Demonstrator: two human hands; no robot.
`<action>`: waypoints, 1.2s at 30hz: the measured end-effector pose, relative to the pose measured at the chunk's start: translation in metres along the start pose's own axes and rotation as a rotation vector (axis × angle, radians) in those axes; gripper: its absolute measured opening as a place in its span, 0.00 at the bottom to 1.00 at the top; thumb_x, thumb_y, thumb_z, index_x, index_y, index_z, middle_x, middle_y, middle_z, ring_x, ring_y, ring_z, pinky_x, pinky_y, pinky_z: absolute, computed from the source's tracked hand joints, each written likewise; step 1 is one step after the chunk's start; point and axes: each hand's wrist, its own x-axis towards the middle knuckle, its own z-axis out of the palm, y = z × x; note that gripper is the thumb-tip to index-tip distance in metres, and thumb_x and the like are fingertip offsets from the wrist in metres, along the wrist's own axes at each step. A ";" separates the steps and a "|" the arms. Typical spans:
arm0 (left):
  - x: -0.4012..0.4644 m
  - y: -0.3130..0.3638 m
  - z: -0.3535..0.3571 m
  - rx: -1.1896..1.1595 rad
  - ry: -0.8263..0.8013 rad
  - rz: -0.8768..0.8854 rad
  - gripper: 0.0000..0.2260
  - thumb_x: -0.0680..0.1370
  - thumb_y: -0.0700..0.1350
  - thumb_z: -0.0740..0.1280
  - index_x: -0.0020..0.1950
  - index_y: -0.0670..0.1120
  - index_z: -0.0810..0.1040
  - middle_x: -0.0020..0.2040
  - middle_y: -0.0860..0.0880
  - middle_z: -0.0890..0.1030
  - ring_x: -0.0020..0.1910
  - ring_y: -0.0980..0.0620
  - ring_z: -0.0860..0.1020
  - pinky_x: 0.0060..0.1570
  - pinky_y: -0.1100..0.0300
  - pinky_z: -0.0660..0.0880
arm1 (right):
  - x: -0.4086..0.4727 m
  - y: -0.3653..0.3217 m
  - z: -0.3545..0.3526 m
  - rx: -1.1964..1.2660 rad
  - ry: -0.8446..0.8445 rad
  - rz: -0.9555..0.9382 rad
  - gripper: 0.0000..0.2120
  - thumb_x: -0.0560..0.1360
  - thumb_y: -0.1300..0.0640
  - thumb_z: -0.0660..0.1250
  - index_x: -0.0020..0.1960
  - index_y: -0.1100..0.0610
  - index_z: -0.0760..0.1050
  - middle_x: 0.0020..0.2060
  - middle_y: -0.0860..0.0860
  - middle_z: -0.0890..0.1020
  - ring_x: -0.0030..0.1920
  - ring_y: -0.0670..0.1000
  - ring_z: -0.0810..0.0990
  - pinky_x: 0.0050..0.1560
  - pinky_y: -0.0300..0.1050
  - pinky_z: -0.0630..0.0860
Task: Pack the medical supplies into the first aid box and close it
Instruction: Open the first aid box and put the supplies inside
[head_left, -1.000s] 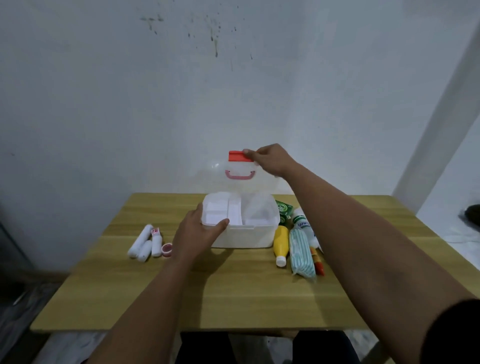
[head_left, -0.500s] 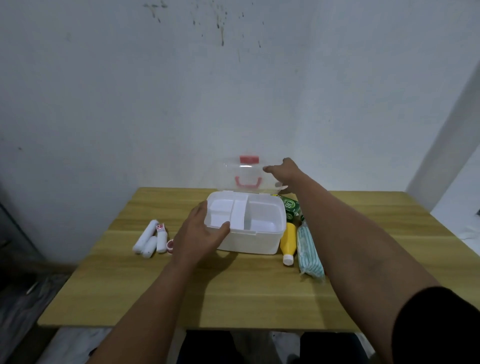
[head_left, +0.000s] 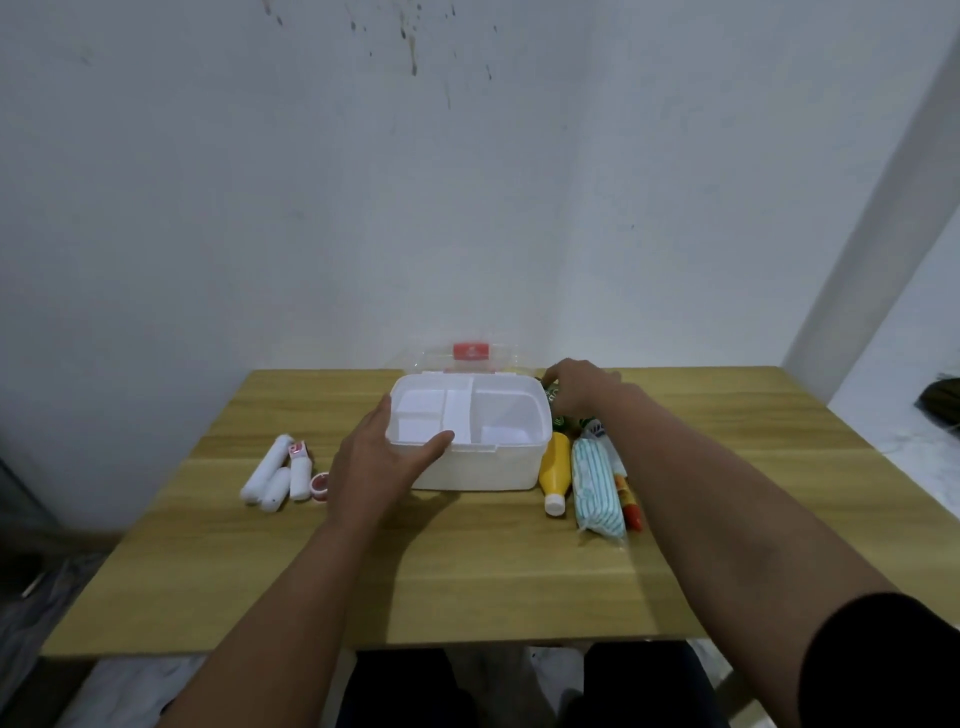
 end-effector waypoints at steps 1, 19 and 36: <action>0.000 -0.001 0.000 -0.004 0.005 0.003 0.44 0.71 0.69 0.73 0.81 0.53 0.65 0.74 0.50 0.76 0.71 0.45 0.74 0.60 0.48 0.76 | -0.002 0.001 0.003 -0.021 0.023 -0.011 0.26 0.69 0.42 0.73 0.65 0.47 0.77 0.59 0.49 0.80 0.61 0.55 0.77 0.64 0.60 0.69; 0.002 0.003 0.000 -0.028 -0.013 -0.006 0.46 0.66 0.73 0.73 0.79 0.53 0.69 0.72 0.50 0.78 0.69 0.45 0.76 0.59 0.49 0.77 | -0.014 0.027 -0.088 0.036 0.058 0.034 0.26 0.65 0.62 0.82 0.61 0.65 0.82 0.50 0.61 0.84 0.48 0.61 0.85 0.48 0.58 0.85; 0.002 0.005 -0.008 -0.024 -0.073 -0.037 0.55 0.60 0.80 0.69 0.80 0.51 0.68 0.73 0.49 0.77 0.71 0.45 0.74 0.63 0.45 0.77 | -0.040 -0.061 -0.089 -0.246 -0.080 -0.225 0.28 0.64 0.58 0.83 0.62 0.60 0.82 0.51 0.56 0.86 0.46 0.56 0.85 0.49 0.53 0.85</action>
